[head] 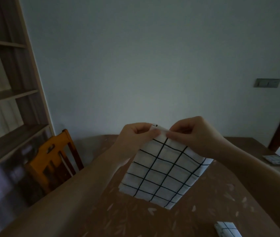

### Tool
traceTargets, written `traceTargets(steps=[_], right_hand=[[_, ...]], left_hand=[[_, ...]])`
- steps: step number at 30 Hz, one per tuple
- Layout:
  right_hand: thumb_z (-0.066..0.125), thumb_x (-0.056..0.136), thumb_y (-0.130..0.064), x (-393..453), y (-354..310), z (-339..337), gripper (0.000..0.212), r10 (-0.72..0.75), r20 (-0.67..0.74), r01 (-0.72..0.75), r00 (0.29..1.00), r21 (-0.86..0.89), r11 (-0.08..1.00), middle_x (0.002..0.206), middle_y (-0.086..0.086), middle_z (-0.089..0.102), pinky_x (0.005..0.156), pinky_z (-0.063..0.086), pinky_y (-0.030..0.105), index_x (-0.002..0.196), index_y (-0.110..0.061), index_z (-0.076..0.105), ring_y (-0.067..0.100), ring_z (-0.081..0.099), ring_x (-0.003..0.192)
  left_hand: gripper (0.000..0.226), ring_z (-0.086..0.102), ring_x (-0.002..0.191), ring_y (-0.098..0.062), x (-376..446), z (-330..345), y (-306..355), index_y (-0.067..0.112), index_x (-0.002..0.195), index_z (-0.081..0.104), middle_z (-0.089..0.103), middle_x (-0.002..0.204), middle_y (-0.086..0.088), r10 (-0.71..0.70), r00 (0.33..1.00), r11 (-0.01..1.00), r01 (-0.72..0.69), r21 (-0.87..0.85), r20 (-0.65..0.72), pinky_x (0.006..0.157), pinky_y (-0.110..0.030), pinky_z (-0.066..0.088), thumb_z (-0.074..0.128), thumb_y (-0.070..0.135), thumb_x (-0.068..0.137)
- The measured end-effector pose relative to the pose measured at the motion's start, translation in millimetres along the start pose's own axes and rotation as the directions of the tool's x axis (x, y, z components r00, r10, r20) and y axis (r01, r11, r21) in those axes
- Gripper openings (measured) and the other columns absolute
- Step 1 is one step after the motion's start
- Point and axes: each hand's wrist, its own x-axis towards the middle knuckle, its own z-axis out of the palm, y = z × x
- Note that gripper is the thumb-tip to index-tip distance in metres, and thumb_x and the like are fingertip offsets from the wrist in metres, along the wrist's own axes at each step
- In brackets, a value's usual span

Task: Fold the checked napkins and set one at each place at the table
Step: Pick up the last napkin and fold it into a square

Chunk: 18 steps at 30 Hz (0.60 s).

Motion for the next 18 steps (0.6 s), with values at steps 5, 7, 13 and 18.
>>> traceTargets(steps=[5,7,13,18], right_hand=[[0.071,0.082,-0.039,-5,5,-8,0.015,0.010,0.045,-0.005,0.999,-0.113,0.994,0.066,-0.013,0.071,0.061,0.053,0.019,0.075,-0.026,0.077,0.003,0.065,0.059],[0.070,0.083,-0.039,-12,12,-18,0.020,0.042,0.116,-0.021,0.992,-0.180,0.983,0.059,-0.012,0.067,0.053,0.044,0.013,0.072,-0.023,0.076,0.001,0.056,0.050],[0.069,0.087,-0.022,-23,29,-34,0.019,0.105,-0.004,-0.105,0.995,-0.033,0.994,0.064,-0.009,0.072,0.056,0.045,0.011,0.070,-0.029,0.073,0.002,0.061,0.054],[0.069,0.087,-0.021,-23,27,-40,0.018,0.068,-0.007,-0.069,0.998,-0.070,0.995,0.063,-0.014,0.071,0.057,0.045,0.009,0.072,-0.030,0.073,-0.002,0.062,0.055]], left_hand=[[0.009,0.070,0.074,-0.021,2,-2,3,0.014,0.076,0.079,0.075,0.079,-0.008,-0.016,0.995,1.000,0.018,0.020,-0.094,0.073,-0.035,0.059,0.073,0.017,0.083],[0.012,0.069,0.076,-0.014,4,-9,1,0.018,0.072,0.078,0.075,0.076,0.000,0.012,0.983,0.999,-0.006,0.037,-0.182,0.077,-0.031,0.056,0.074,0.018,0.083],[0.022,0.060,0.066,-0.012,9,-25,-9,-0.002,0.080,0.070,0.064,0.071,-0.005,0.033,0.977,0.998,-0.020,0.065,-0.209,0.066,-0.024,0.048,0.069,0.018,0.088],[0.023,0.068,0.082,-0.024,11,-30,-4,0.013,0.080,0.078,0.074,0.086,-0.013,0.007,0.999,0.992,-0.002,0.130,-0.039,0.082,-0.040,0.053,0.073,0.035,0.075]])
